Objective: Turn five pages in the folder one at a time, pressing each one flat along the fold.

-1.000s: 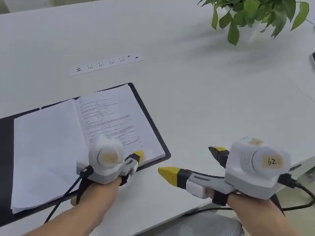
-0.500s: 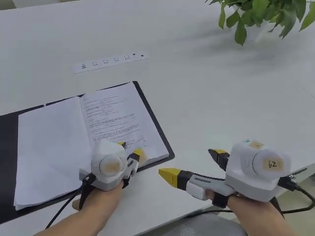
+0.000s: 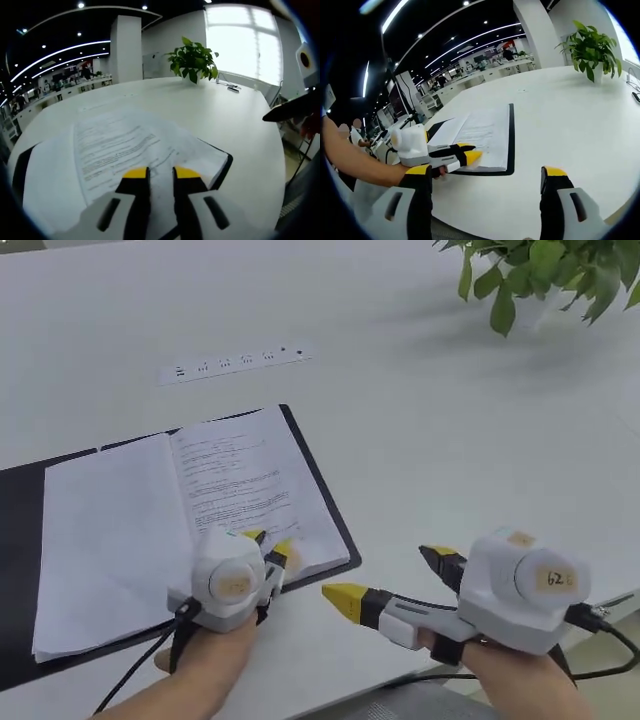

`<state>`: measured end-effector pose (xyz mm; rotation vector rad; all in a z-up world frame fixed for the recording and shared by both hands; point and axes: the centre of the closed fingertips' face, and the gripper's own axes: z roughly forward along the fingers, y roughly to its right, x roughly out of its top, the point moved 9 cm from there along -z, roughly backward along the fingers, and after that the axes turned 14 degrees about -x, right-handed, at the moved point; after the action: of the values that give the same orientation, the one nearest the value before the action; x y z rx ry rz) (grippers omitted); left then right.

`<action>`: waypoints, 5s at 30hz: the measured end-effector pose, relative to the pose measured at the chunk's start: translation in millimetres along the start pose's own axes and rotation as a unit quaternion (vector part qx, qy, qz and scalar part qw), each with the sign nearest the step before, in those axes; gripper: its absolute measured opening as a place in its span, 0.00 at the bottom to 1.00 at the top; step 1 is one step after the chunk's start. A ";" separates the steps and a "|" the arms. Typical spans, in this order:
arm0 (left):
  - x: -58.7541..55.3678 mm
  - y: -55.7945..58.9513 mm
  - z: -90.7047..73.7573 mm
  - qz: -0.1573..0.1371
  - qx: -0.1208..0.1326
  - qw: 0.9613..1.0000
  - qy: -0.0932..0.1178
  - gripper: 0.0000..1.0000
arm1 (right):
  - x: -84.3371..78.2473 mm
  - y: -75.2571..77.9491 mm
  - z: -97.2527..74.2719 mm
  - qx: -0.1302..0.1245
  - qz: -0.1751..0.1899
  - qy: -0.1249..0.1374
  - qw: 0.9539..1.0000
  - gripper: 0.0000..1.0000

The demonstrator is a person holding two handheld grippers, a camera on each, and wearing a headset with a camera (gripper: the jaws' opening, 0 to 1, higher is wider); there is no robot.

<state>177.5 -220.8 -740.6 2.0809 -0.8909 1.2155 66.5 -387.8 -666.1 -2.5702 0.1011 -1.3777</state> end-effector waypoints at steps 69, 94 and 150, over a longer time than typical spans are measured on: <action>-1.8 -14.7 -3.2 -0.039 -0.023 0.999 0.014 0.00 | 11.4 -6.4 117.5 0.103 0.022 -0.047 0.993 0.49; -0.9 -14.6 -3.3 -0.049 -0.020 0.998 0.017 0.00 | 5.2 12.5 121.2 0.108 0.144 -0.112 0.977 0.00; -18.2 -71.0 -246.8 -0.085 0.053 0.994 0.037 0.10 | 45.8 -216.0 99.5 0.244 0.105 -0.066 0.962 0.00</action>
<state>98.0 10.7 -660.8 2.1313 -0.6145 1.2632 164.9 -169.0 -632.9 -2.1565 0.0082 -1.0006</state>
